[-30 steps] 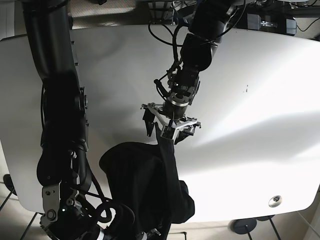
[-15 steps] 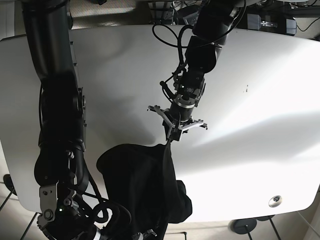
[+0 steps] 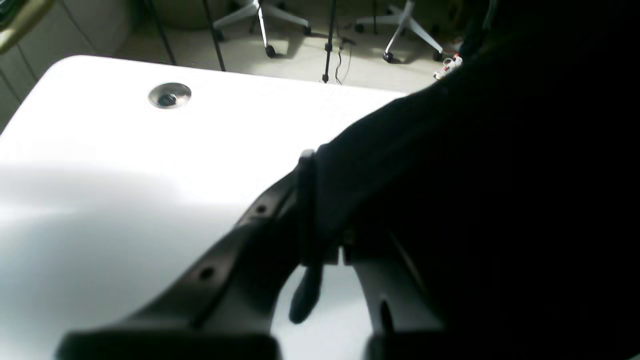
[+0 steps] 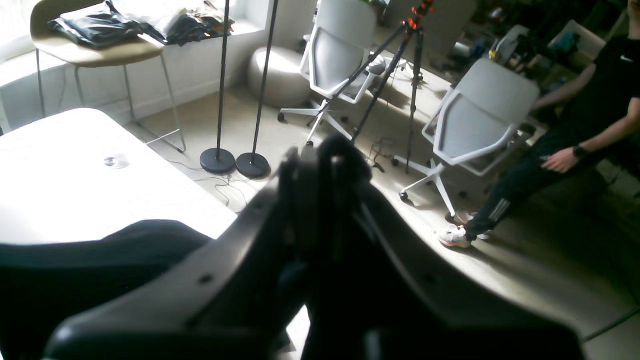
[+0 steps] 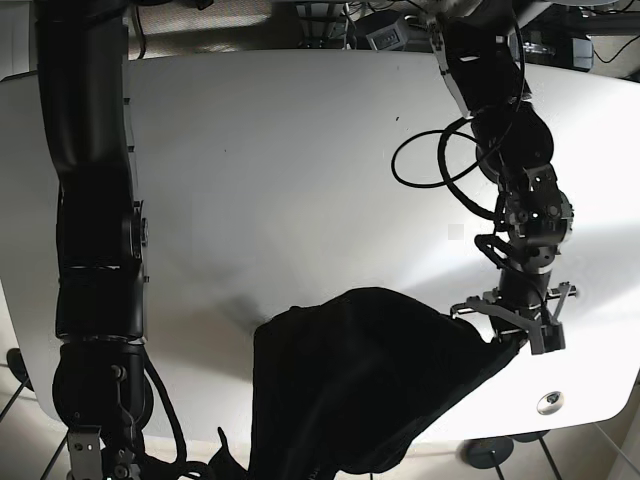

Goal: Fold the T-shirt properly
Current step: 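Stretch the shirt between both grippers and lay it flat, then pull the shirt corner with the right gripper to spread it, then regrasp the shirt edge with the right gripper and drag it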

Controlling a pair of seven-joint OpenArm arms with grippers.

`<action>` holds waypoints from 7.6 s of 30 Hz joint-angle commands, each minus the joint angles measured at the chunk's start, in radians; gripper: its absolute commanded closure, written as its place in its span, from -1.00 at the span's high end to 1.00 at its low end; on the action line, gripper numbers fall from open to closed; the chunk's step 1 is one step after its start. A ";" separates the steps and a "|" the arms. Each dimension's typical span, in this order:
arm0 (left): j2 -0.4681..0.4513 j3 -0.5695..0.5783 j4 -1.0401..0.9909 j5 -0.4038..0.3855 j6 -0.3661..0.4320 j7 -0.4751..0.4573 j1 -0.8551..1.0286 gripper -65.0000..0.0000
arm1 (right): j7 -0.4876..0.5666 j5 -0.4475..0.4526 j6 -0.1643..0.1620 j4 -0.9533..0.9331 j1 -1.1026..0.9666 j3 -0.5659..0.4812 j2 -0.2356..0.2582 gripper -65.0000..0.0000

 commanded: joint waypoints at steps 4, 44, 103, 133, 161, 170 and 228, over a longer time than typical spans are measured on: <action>-0.133 -0.080 -0.080 -0.025 -0.013 -0.015 -0.196 -1.00 | 0.148 0.004 -0.011 -0.198 0.107 0.007 0.011 -0.94; -0.311 -0.439 -0.261 -0.372 -0.228 -0.091 0.502 -1.00 | -0.091 0.072 -0.011 0.803 -1.531 0.570 -0.067 -0.94; -0.401 -0.548 -0.456 -0.366 -0.391 -0.035 0.439 -1.00 | 0.142 0.064 0.061 0.098 -1.116 0.139 0.077 -0.92; -0.418 -0.543 -0.450 -0.366 -0.391 -0.032 0.367 -1.00 | -0.163 0.066 -0.058 0.620 -1.317 0.778 0.018 -0.94; -0.438 -0.543 -0.453 -0.366 -0.391 -0.032 0.365 -1.00 | 0.113 -0.088 -0.049 0.048 -0.955 0.521 0.036 0.84; -0.438 -0.545 -0.453 -0.366 -0.392 -0.032 0.365 -1.00 | 0.217 -0.088 -0.049 -0.072 -0.981 0.481 0.061 0.76; -0.489 -0.405 -0.562 -0.364 -0.392 -0.040 0.239 -1.00 | 0.232 -0.086 0.015 -0.101 -0.978 0.257 -0.002 1.00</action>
